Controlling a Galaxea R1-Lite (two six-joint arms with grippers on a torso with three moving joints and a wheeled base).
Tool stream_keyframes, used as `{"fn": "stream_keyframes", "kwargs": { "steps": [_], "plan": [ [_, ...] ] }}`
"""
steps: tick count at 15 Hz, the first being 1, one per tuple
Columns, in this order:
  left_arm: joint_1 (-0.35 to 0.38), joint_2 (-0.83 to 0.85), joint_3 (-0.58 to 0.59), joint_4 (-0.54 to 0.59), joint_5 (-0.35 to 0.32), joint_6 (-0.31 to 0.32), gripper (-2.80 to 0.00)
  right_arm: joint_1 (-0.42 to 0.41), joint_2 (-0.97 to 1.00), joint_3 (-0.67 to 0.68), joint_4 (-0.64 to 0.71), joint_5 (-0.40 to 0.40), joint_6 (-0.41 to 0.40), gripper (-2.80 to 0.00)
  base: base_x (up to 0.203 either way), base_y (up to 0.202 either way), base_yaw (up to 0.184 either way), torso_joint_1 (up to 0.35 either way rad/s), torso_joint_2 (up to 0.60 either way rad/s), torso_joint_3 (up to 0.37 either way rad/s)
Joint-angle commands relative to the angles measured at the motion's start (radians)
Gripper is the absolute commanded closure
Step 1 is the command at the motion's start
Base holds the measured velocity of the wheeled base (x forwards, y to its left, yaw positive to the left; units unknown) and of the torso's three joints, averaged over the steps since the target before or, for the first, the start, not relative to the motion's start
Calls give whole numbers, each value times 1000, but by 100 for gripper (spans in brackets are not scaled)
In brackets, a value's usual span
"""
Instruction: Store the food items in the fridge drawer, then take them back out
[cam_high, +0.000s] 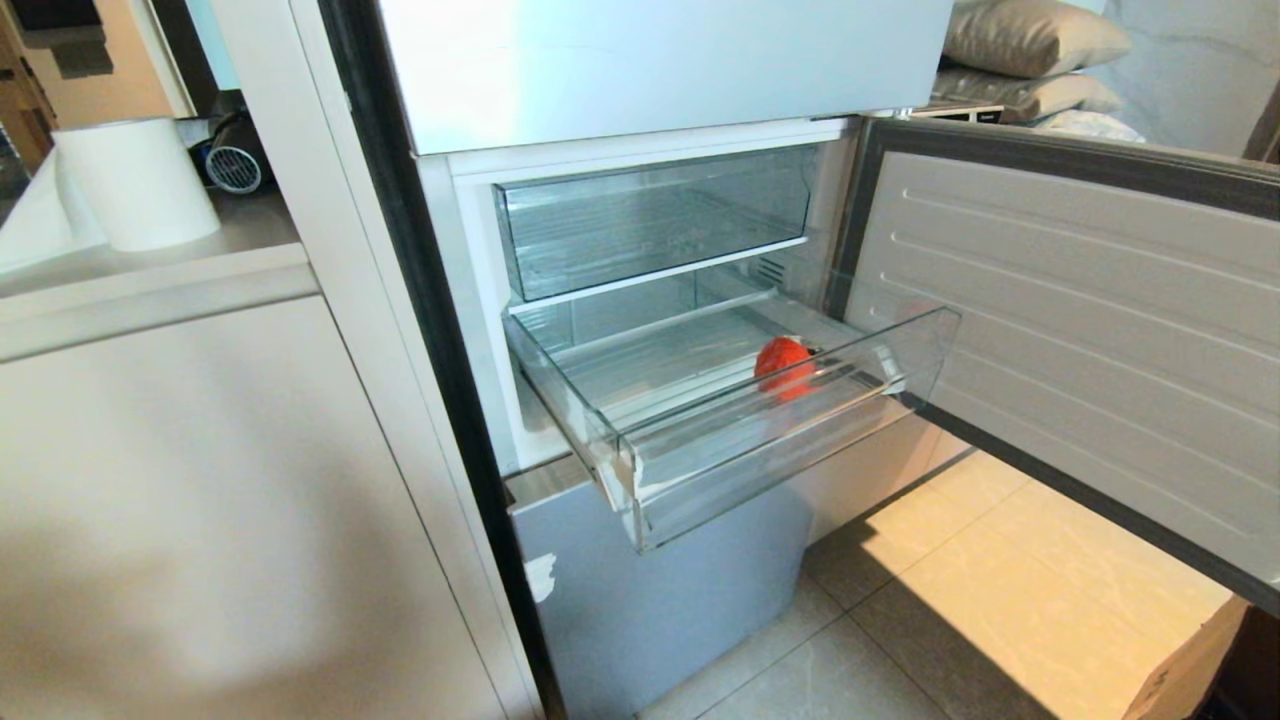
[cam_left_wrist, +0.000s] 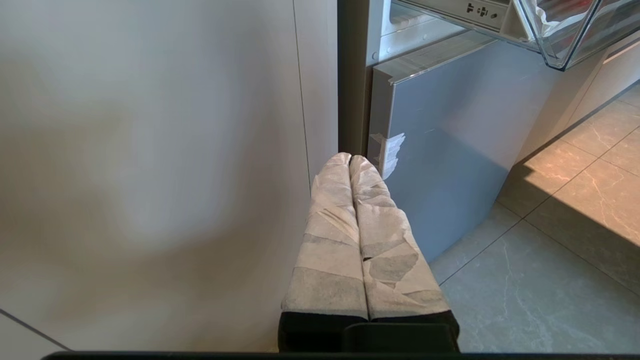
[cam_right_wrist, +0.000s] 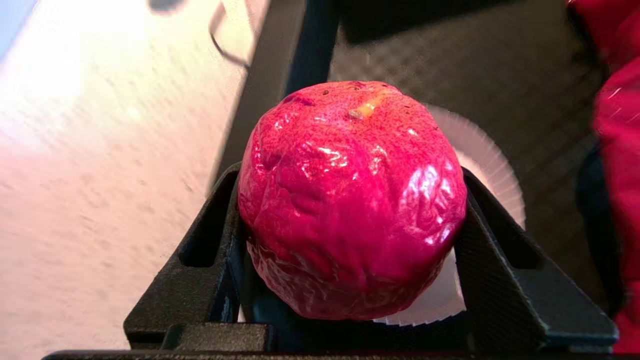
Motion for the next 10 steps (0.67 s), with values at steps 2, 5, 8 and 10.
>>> {"fn": "stream_keyframes", "kwargs": {
  "steps": [2,5,8,10],
  "plan": [
    [0,0,0,0,0,0,0,-26,-135,2,-4,-7,4,0,0,0,0,0,0,0],
    [0,0,0,0,0,0,0,-80,-312,-16,-7,-58,-1,0,0,0,0,0,0,0],
    [0,0,0,0,-1,0,0,-150,-471,-63,-8,-111,-3,0,0,0,0,0,0,0],
    [0,0,0,0,0,0,0,-158,-565,-107,-8,-116,-5,0,0,0,0,0,0,0]
  ]
}}
